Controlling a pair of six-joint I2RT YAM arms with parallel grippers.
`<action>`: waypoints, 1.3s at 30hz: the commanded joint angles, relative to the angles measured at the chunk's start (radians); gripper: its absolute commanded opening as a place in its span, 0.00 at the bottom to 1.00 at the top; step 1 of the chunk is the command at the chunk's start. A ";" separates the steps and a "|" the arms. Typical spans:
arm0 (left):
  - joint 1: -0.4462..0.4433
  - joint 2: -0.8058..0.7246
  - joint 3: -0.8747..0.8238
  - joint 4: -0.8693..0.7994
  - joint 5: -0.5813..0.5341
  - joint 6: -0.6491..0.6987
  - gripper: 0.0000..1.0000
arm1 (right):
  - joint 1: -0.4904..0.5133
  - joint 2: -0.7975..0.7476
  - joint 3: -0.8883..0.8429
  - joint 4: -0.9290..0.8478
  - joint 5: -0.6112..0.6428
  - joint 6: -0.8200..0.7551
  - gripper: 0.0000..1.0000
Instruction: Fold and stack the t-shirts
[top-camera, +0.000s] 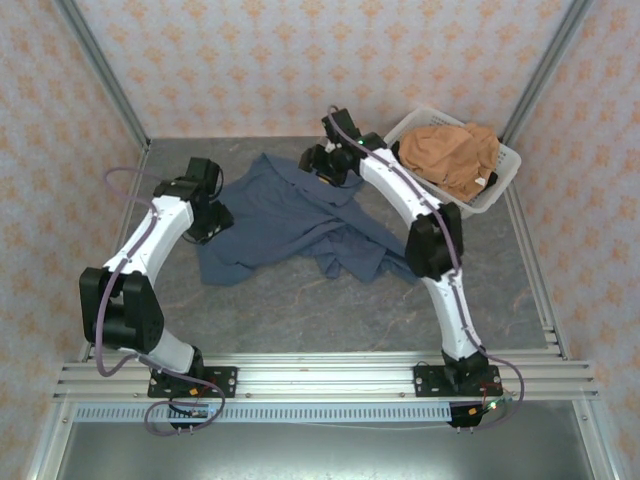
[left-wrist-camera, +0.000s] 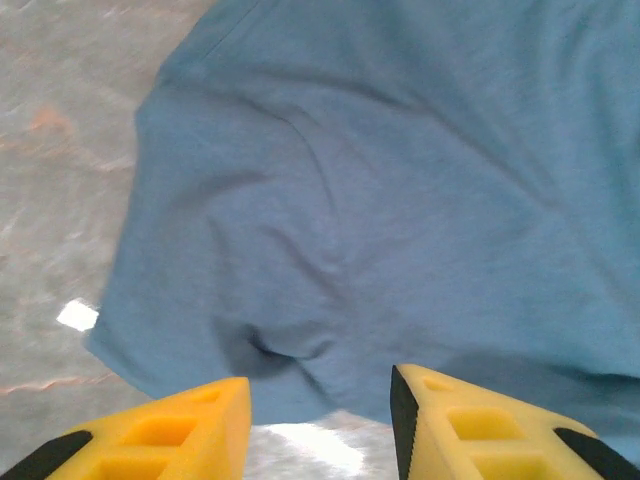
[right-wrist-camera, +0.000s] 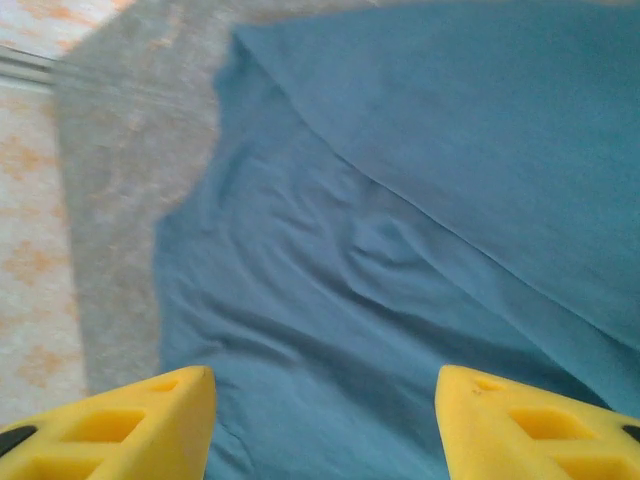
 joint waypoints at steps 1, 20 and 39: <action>-0.004 -0.080 -0.060 -0.116 -0.121 0.011 0.42 | -0.012 -0.260 -0.245 0.096 0.111 -0.008 0.59; 0.071 0.207 0.214 -0.107 -0.040 -0.061 0.46 | -0.128 -0.767 -1.206 0.175 0.214 0.151 0.58; 0.107 0.254 -0.136 -0.003 0.044 0.005 0.54 | -0.015 -0.615 -1.229 0.163 0.176 0.173 0.51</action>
